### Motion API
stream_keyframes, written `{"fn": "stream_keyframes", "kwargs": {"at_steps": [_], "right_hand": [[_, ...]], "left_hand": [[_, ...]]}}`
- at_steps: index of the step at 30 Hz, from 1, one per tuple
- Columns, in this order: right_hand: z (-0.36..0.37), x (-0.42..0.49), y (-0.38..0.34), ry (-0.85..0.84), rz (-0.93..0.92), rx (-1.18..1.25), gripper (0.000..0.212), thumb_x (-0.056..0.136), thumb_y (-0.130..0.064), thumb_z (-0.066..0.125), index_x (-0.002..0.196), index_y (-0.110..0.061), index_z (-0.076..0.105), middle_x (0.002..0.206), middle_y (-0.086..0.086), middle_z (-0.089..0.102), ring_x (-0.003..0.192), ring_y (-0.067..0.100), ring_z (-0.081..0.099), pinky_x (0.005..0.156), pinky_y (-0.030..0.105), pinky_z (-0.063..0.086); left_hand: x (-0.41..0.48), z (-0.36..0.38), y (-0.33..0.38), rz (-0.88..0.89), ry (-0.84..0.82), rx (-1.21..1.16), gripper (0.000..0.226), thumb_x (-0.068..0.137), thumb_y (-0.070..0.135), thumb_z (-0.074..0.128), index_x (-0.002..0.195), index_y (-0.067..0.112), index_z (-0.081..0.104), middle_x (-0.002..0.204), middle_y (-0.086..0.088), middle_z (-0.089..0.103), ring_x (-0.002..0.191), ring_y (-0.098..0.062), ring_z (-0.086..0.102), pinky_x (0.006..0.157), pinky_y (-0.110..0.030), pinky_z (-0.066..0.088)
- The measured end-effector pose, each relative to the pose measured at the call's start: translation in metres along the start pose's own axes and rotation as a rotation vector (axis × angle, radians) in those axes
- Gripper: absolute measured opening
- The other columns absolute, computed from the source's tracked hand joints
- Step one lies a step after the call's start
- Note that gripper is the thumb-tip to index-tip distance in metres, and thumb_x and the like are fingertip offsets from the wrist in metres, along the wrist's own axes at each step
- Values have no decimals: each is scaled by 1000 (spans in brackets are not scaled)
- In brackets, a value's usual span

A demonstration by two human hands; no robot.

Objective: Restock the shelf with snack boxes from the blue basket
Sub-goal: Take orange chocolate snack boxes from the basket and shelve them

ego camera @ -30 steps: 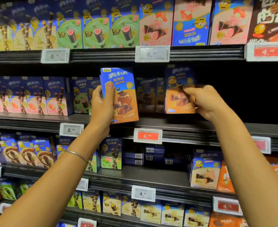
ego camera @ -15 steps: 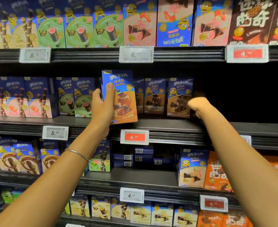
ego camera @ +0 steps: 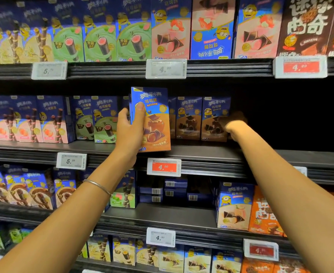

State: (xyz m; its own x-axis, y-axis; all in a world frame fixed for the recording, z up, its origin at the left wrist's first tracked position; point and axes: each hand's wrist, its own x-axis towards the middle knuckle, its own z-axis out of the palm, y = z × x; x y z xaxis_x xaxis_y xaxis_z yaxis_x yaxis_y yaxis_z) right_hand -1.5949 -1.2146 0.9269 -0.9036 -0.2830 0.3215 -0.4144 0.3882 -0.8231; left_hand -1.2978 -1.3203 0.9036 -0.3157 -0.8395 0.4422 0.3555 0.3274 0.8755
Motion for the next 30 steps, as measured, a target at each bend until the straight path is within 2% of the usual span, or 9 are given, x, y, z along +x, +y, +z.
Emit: {"fn": "stream_keyframes", "kwargs": {"at_steps": [6,10,12,14,17,19,22,26,30], "right_hand": [[3,-6,0,12,-21,-18,64,80,-38,82,132,-7,61,134,16,64,120,36,62,101,47,53],[-6,-20,-6,16,37,-119,76,88,-35,73,149,-4,40,155,20,41,139,36,42,113,46,40],[-12,-49,-19,102,-39,-107,41,90,-34,65,122,-9,62,139,20,56,126,36,54,105,45,46],[-10,-84,-34,43,-158,185,19,84,-38,63,82,-19,64,102,8,71,100,30,66,89,46,56],[-8,-135,-56,-363,-296,467,57,74,-63,70,111,-20,66,106,-3,72,93,12,72,73,33,62],[-3,-157,-64,-529,-365,446,64,80,-58,75,127,-18,56,115,-5,69,96,9,72,70,29,63],[2,-166,-67,-503,-418,384,50,88,-37,75,128,-18,52,110,-7,65,98,12,71,73,34,64],[0,-164,-63,-575,-334,471,39,90,-23,75,123,-18,53,108,-3,69,87,7,74,65,28,63],[4,-170,-64,-576,-369,397,42,92,-28,72,126,-23,48,104,-7,69,87,6,72,63,22,61]], "left_hand": [[-3,1,1,-8,7,-3,51,107,51,54,141,14,47,98,10,75,78,1,77,54,-13,55],[-2,1,-1,0,9,-19,53,106,51,54,142,13,47,97,11,76,79,0,78,54,-14,55],[-3,2,-1,-13,2,-32,56,106,52,54,146,14,45,102,9,76,81,-1,78,55,-15,56],[-4,4,-1,-26,-5,-49,56,106,52,54,146,14,45,102,8,77,82,-3,79,56,-16,57],[-3,8,-2,-19,-18,-58,55,106,53,54,143,13,46,105,6,77,85,-5,79,58,-16,58],[-4,12,-2,-5,-31,-51,57,106,53,53,146,13,44,115,1,76,88,-6,79,60,-17,58],[-3,14,-3,3,-60,-94,61,107,55,51,149,13,41,123,-4,73,91,-9,80,66,-22,62],[-2,8,0,-32,-116,-157,71,104,68,40,149,13,47,131,-8,72,112,-19,76,97,-43,62],[-1,10,-3,-10,-38,-68,46,110,61,36,125,21,54,115,0,74,97,-10,78,83,-31,63]]}}
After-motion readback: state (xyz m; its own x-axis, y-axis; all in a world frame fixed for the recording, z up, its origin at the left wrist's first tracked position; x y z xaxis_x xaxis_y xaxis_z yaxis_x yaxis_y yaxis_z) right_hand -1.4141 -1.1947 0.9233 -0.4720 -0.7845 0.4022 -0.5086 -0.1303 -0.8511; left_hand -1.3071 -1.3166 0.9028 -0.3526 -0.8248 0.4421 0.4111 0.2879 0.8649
